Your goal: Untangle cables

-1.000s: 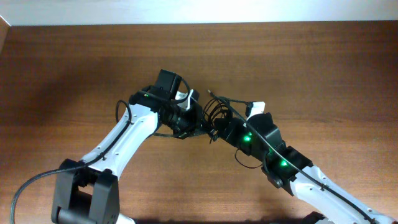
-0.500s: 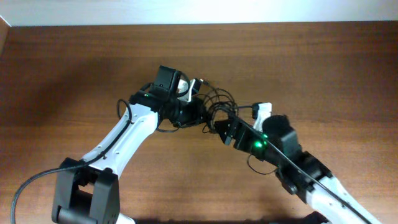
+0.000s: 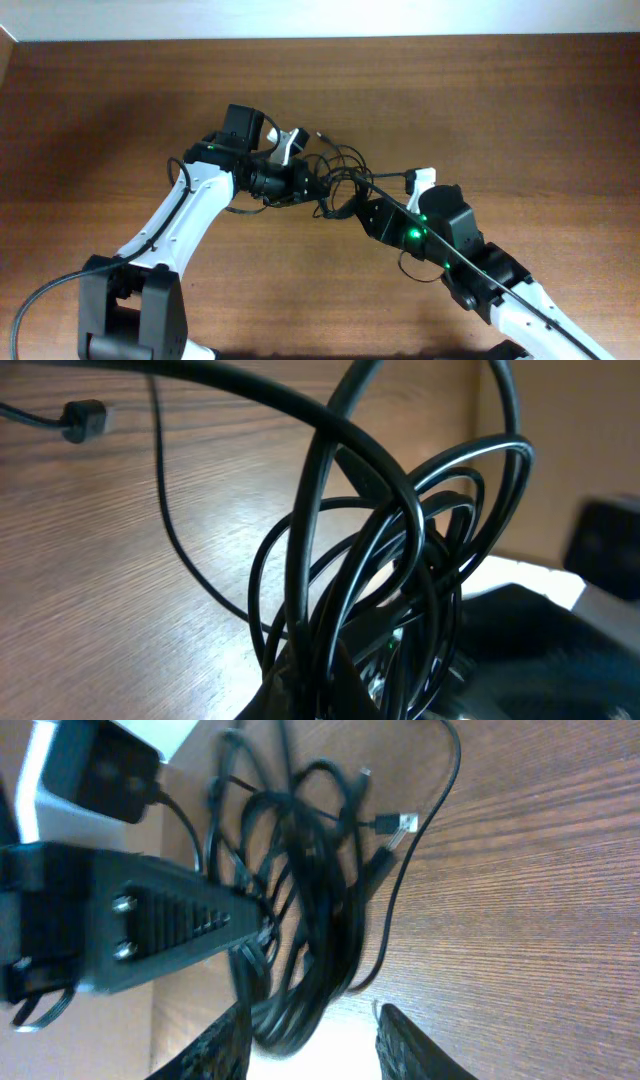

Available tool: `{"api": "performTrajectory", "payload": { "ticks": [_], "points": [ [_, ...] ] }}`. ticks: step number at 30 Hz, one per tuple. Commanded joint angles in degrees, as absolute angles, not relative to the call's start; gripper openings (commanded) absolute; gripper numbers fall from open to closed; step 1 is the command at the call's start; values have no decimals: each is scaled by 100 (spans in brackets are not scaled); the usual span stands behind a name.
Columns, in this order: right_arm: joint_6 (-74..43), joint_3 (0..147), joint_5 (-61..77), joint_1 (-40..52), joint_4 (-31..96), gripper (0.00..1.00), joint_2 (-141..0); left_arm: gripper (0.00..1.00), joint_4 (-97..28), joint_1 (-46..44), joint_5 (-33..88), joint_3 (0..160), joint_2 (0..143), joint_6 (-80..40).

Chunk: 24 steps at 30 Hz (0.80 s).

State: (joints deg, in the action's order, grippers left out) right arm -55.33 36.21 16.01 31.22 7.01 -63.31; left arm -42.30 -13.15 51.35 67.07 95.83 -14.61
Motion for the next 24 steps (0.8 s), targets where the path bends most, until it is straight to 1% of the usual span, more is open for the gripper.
{"api": "performTrajectory", "payload": {
  "ticks": [1, 3, 4, 5, 6, 7, 8, 9, 10, 11, 12, 13, 15, 16, 17, 18, 19, 20, 22, 23, 24],
  "points": [
    [-5500, 3645, 1350, 3135, 316, 41, -6560, 0, -4259, -1323, 5551, 6775, 9544, 121],
    [-4823, 3645, 829, 3135, 145, 41, -6563, 0, -4278, -1326, 5509, 6775, 9544, 888],
    [-4641, 3645, 836, 3135, 73, 41, -6563, 0, -4283, -1332, 5507, 6775, 9544, 1129],
    [-4626, 3645, 847, 3135, 14, 37, -6563, 0, -4303, -1334, 5507, 6775, 9544, 1400],
    [-4624, 3645, 982, 3138, -78, 20, -6563, 0, -4303, -1334, 5511, 6775, 9544, 1605],
    [-4628, 3645, 1057, 3138, -97, 7, -6563, 0, -4300, -1334, 5509, 6772, 9544, 1662],
    [-4630, 3645, 1177, 3138, -95, 4, -6563, 0, -4298, -1334, 5509, 6772, 9544, 1662],
    [-4628, 3645, 1339, 3138, -99, 4, -6563, 0, -4296, -1332, 5507, 6772, 9544, 1660],
    [-4628, 3645, 1358, 3138, -93, 4, -6563, 11, -4294, -1332, 5507, 6772, 9544, 1656],
    [-4630, 3645, 1350, 3138, -95, 4, -6563, 74, -4294, -1328, 5435, 6772, 9544, 1586],
    [-4630, 3645, 1317, 3135, -93, 4, -6563, 99, -4108, -1260, 5245, 6775, 9544, 808],
    [-4630, 3645, 1120, 3135, -86, 4, -6563, 99, -3903, -1076, 5275, 6801, 9537, 89],
    [-4628, 3645, 779, 3138, -91, 4, -6563, 99, -4001, -821, 5391, 6842, 9533, -701],
    [-4622, 3645, 582, 3135, -84, 4, -6565, 99, -4235, -725, 5937, 6842, 9533, -1352],
    [-4580, 3645, 436, 3138, -69, 4, -6565, 85, -4718, -696, 6381, 6842, 9533, -1544],
    [-4582, 3645, 423, 3138, -69, 4, -6565, 53, -5118, -714, 6403, 6840, 9533, -1719],
    [-4582, 3645, 423, 3138, -69, 4, -6565, 50, -5542, -799, 6292, 6840, 9533, -2158],
    [-4584, 3645, 425, 3138, -69, 4, -6565, 43, -5658, -985, 5885, 6836, 9533, -2974],
    [-4587, 3645, 447, 3142, -69, 4, -6563, 41, -5655, -1280, 5452, 6836, 9535, -4121],
    [-4587, 3645, 478, 3142, -69, 4, -6563, 51, -5649, -1387, 5349, 6836, 9535, -4552],
    [-4587, 3645, 541, 3142, -69, 4, -6563, 47, -5640, -1479, 5013, 6836, 9535, -5054]
  ]
}}
